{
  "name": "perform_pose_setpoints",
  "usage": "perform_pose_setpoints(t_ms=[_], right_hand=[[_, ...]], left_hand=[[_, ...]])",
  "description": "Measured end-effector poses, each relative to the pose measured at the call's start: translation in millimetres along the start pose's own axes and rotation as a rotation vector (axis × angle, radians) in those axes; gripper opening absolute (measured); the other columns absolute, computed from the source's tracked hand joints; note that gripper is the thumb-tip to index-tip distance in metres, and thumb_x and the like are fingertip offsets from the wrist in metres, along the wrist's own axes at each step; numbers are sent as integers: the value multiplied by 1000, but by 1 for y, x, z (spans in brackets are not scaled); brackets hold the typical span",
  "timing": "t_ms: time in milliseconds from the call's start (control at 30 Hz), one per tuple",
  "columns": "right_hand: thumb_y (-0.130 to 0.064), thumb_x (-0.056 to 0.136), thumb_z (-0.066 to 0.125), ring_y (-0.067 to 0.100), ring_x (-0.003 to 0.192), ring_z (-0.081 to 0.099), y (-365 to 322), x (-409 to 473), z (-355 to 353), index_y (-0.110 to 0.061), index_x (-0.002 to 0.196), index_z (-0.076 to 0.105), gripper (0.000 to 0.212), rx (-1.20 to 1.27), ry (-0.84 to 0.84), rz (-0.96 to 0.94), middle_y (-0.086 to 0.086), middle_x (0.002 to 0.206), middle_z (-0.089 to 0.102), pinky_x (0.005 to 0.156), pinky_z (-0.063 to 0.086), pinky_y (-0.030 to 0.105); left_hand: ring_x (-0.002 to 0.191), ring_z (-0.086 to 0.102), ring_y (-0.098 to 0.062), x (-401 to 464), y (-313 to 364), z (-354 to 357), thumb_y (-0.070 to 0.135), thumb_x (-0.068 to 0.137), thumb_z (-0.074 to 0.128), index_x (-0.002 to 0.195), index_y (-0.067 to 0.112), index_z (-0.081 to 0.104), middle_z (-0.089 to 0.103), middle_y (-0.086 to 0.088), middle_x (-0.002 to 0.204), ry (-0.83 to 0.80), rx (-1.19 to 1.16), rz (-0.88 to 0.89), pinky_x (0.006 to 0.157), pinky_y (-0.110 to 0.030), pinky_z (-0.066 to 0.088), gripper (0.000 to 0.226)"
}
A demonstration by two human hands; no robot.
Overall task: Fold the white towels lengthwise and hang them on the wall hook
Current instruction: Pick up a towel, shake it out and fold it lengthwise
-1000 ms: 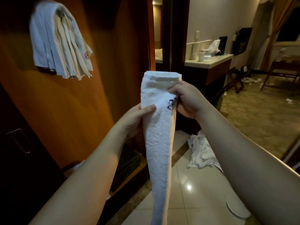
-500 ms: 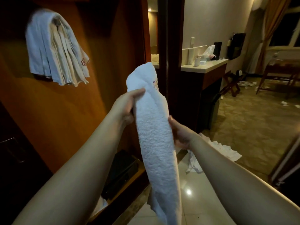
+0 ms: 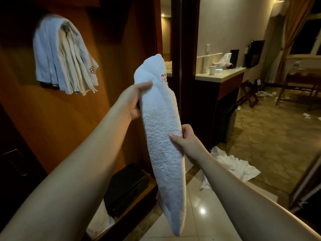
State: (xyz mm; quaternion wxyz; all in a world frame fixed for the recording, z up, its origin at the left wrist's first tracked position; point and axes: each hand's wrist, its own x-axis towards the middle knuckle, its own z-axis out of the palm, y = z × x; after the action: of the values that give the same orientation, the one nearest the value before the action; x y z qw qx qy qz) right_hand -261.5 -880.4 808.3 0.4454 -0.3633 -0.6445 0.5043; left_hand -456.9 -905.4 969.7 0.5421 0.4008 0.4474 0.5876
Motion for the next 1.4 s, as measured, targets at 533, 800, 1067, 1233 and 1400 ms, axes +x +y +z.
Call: perform_pose_setpoints(t_ms=[533,800,1067,1233,1400], right_hand=[[-99,41,57,7,91,72,-29,-14,3,-20,110,71,106,-317,-160,113,-5,101,75,92,57,34],[-60,84,69,5,94,66,-44,-18,9,-29,97,68,33,-339,-70,-134,-5,107,66,74,49,21],[-41,97,62,10,98,60,-40,-16,-1,-18,109,71,28,-653,-214,-191,-6,107,58,88,48,31],[-51,86,68,8,91,68,-34,-25,-9,-37,102,68,21,-395,8,-135,-8,98,72,85,54,38],[-42,82,79,3,93,71,-26,-19,-3,-41,127,51,53,-179,102,-131,-12,105,72,89,58,37]], left_hand=[[112,69,-30,-3,42,-6,23,85,72,129,6,63,70,-13,122,-132,6,92,91,-46,56,49],[114,68,-30,-4,62,-14,23,91,64,130,6,64,69,-12,125,-89,-47,153,99,-48,51,42],[102,73,-31,4,54,-21,22,89,69,128,7,62,73,-13,116,46,-59,146,89,-49,58,42],[98,73,-32,8,49,-21,22,89,71,127,9,60,73,-13,117,89,-113,152,89,-52,57,42],[94,74,-34,14,54,-22,19,88,72,126,8,59,75,-13,109,135,-170,134,86,-53,58,41]])
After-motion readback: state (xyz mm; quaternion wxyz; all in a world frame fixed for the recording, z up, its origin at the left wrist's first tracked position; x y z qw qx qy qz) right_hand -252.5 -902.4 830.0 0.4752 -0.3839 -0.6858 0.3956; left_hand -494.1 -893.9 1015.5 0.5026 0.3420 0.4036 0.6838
